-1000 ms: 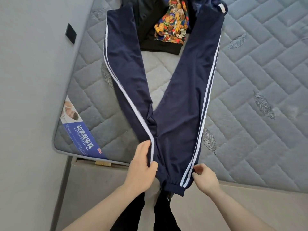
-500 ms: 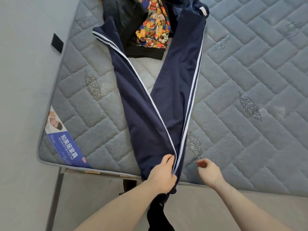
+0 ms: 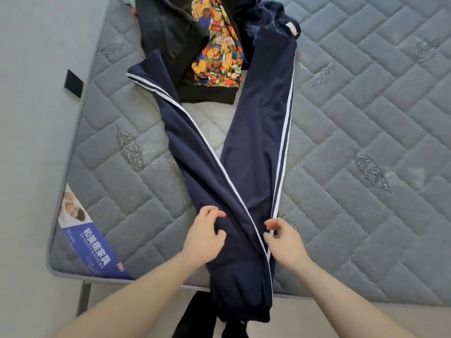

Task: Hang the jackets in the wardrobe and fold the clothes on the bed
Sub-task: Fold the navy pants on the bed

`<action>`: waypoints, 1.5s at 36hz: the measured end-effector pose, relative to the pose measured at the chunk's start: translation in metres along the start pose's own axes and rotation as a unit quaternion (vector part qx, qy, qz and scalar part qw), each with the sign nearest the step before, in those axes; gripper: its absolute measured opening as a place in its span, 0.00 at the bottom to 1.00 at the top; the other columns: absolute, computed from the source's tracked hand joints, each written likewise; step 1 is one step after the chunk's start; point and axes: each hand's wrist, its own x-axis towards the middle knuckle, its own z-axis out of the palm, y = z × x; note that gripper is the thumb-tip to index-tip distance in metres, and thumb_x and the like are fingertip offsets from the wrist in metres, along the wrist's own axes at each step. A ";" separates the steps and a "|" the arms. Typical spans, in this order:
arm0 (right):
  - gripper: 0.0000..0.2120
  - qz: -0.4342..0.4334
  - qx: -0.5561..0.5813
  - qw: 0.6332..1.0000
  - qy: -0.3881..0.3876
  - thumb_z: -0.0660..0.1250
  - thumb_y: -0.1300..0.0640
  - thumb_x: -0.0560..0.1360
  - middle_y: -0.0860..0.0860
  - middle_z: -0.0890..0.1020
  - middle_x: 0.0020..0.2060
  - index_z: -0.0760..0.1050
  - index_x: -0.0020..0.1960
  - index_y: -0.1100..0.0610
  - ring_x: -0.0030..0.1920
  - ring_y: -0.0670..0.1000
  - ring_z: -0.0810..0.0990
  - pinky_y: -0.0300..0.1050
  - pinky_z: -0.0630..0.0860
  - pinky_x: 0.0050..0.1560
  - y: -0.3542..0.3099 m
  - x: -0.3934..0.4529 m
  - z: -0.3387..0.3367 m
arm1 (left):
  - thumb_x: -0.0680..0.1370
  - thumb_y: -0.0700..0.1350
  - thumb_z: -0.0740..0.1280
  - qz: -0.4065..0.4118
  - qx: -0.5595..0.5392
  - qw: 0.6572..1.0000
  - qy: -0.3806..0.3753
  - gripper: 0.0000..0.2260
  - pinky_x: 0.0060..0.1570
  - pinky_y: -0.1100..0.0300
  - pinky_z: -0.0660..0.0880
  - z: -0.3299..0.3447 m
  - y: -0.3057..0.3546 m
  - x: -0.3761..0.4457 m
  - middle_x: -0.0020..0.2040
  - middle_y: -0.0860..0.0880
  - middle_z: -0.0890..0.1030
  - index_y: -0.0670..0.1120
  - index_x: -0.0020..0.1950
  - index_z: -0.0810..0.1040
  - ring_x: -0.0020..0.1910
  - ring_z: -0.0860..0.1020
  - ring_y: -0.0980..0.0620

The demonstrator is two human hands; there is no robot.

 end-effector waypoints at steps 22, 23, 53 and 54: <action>0.03 -0.028 -0.081 0.996 0.024 0.68 0.48 0.78 0.42 0.82 0.39 0.77 0.46 0.45 0.44 0.47 0.81 0.46 0.78 0.47 -0.129 0.112 0.066 | 0.74 0.57 0.72 -0.162 0.252 0.940 -0.160 0.48 0.78 0.50 0.58 -0.125 -0.094 0.117 0.84 0.49 0.40 0.55 0.84 0.43 0.82 0.49 0.39; 0.05 -0.043 -0.072 0.996 0.041 0.68 0.49 0.78 0.42 0.81 0.37 0.77 0.43 0.46 0.42 0.46 0.80 0.45 0.78 0.45 -0.129 0.110 0.065 | 0.74 0.56 0.72 -0.161 0.256 0.939 -0.166 0.48 0.77 0.50 0.58 -0.127 -0.095 0.116 0.84 0.49 0.41 0.55 0.84 0.43 0.82 0.50 0.39; 0.26 -0.171 -0.064 0.978 0.099 0.71 0.48 0.76 0.40 0.70 0.68 0.68 0.72 0.45 0.61 0.47 0.76 0.42 0.69 0.57 -0.163 0.190 -0.014 | 0.73 0.66 0.72 -0.275 0.211 0.938 -0.009 0.52 0.73 0.35 0.62 -0.108 -0.001 0.245 0.82 0.44 0.36 0.56 0.82 0.38 0.78 0.46 0.26; 0.26 -0.174 -0.069 0.978 0.092 0.71 0.47 0.77 0.40 0.70 0.69 0.68 0.73 0.45 0.63 0.48 0.76 0.42 0.68 0.56 -0.174 0.198 -0.010 | 0.73 0.66 0.72 -0.276 0.212 0.938 -0.003 0.52 0.72 0.34 0.64 -0.106 -0.001 0.245 0.82 0.44 0.36 0.56 0.82 0.37 0.78 0.46 0.26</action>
